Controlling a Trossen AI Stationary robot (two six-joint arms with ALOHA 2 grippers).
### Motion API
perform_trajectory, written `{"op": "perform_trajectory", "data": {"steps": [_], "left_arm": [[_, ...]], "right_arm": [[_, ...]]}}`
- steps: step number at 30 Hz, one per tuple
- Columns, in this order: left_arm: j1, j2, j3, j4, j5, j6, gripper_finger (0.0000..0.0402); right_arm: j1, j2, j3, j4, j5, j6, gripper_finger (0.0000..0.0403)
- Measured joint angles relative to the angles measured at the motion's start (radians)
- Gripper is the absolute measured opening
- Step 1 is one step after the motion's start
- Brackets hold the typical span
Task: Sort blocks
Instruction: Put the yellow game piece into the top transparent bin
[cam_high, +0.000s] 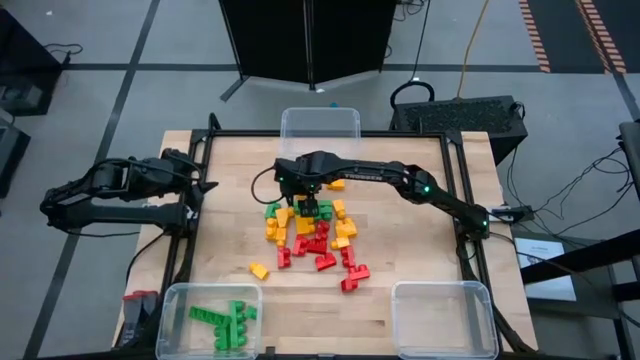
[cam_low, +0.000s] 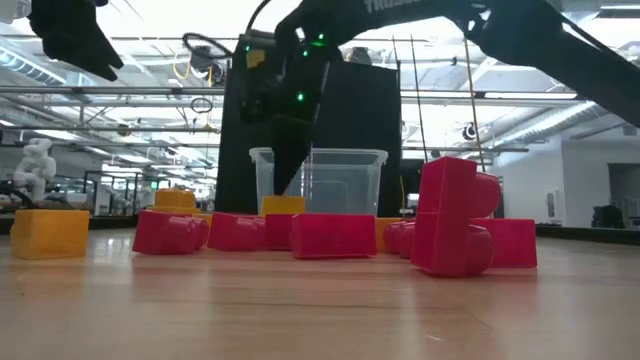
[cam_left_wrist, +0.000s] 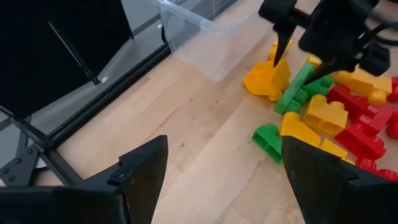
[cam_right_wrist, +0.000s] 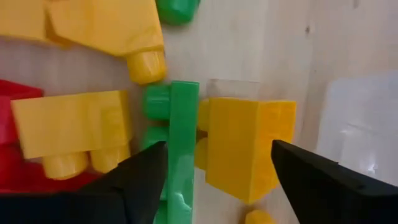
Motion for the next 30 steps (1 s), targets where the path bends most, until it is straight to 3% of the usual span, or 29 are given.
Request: {"op": "perform_trajectory", "data": {"steps": [5,17,24,30], "left_arm": [[0.0,0.0,0.0,0.001,0.0,0.004,0.0287],[0.0,0.0,0.0,0.002,0.0,0.004,0.0287],[0.0,0.0,0.0,0.002,0.0,0.004,0.0287],[0.0,0.0,0.0,0.002,0.0,0.004,0.0287]], "right_arm": [[0.0,0.039,0.001,0.001,0.004,0.002,0.0295],[-0.023,0.057,0.001,0.005,-0.003,0.057,0.026],[-0.024,0.058,0.0,0.004,-0.003,0.083,0.019],[-0.022,0.058,0.0,-0.01,-0.002,0.088,0.009]]}}
